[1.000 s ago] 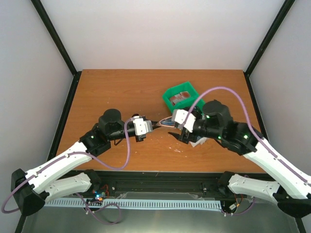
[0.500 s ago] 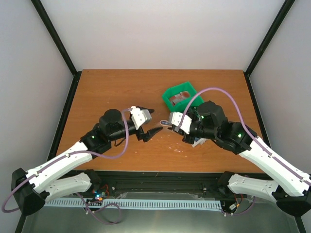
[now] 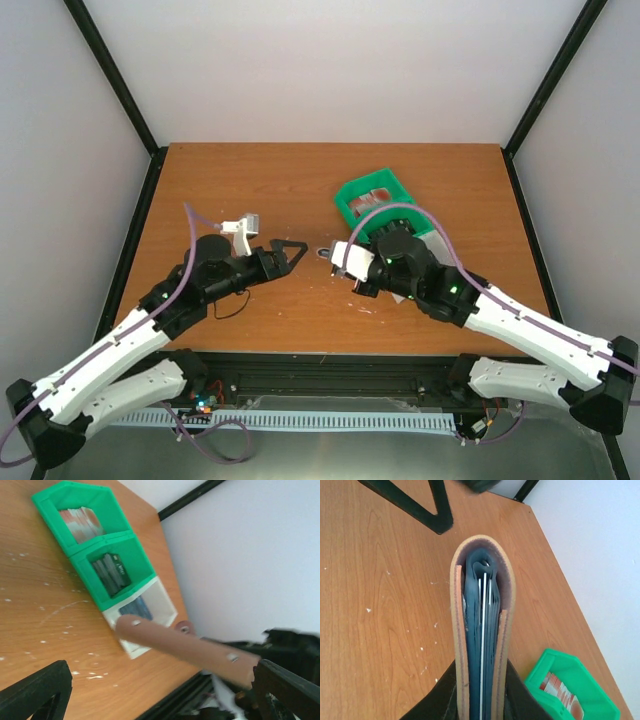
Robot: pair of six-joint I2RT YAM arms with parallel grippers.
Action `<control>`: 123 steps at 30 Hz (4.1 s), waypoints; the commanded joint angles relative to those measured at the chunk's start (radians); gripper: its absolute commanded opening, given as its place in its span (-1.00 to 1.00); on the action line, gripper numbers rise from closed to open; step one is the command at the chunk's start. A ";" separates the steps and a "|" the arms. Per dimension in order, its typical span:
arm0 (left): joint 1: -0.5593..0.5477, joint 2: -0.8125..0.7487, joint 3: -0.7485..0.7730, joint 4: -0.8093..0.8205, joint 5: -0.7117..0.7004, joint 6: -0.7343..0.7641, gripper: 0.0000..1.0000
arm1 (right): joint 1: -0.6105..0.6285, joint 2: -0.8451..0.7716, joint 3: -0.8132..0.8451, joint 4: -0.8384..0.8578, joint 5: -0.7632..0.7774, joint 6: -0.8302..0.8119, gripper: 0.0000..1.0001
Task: Put the credit cards into the card holder
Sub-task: Turn over the card holder at the center of the board, then close the card holder at the center of the board.
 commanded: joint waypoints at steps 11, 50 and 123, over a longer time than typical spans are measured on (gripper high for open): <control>0.051 0.050 -0.076 0.246 0.271 -0.497 0.97 | 0.228 0.080 -0.147 0.478 0.317 -0.166 -0.95; 0.153 0.138 -0.144 0.405 0.433 -0.630 0.69 | 0.322 0.001 -0.256 0.594 0.460 -0.329 -0.94; 0.092 0.775 -0.304 0.713 0.269 0.088 -0.99 | -0.065 0.440 -0.305 0.245 0.009 1.464 -0.54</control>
